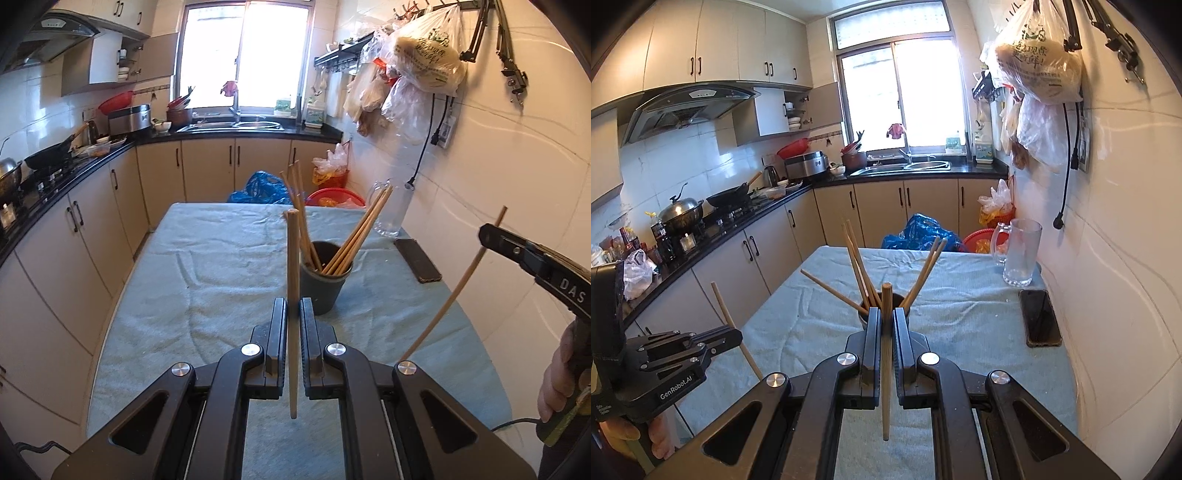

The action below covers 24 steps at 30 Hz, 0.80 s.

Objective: Organize utensils

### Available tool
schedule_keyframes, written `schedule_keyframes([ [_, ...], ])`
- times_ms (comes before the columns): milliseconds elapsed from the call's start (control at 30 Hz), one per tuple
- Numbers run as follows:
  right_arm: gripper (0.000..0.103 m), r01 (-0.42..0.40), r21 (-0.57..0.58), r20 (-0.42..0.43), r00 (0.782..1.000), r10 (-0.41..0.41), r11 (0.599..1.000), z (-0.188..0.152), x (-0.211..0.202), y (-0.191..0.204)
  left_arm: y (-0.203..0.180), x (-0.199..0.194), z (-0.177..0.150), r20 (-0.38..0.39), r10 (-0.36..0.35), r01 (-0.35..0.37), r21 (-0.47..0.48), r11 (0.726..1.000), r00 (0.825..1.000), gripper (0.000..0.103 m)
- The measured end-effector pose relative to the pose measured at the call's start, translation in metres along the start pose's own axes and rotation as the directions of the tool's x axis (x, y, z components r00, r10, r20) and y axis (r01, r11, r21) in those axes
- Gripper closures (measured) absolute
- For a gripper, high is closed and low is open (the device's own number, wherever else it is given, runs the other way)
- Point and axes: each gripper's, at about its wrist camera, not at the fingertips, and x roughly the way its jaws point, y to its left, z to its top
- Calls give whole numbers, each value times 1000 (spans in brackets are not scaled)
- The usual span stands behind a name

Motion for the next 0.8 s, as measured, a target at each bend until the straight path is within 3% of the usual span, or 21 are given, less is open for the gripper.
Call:
schedule_keyframes([
  [400,97,-5,28,55,998,4,1000,41,3,-4,-10,-15,54,126,-44,41,31,999,991,97],
  [800,96,-31,58,151,988,22,998,97,20,-7,-23,5,118,270,-61,58,18,998,961,97],
])
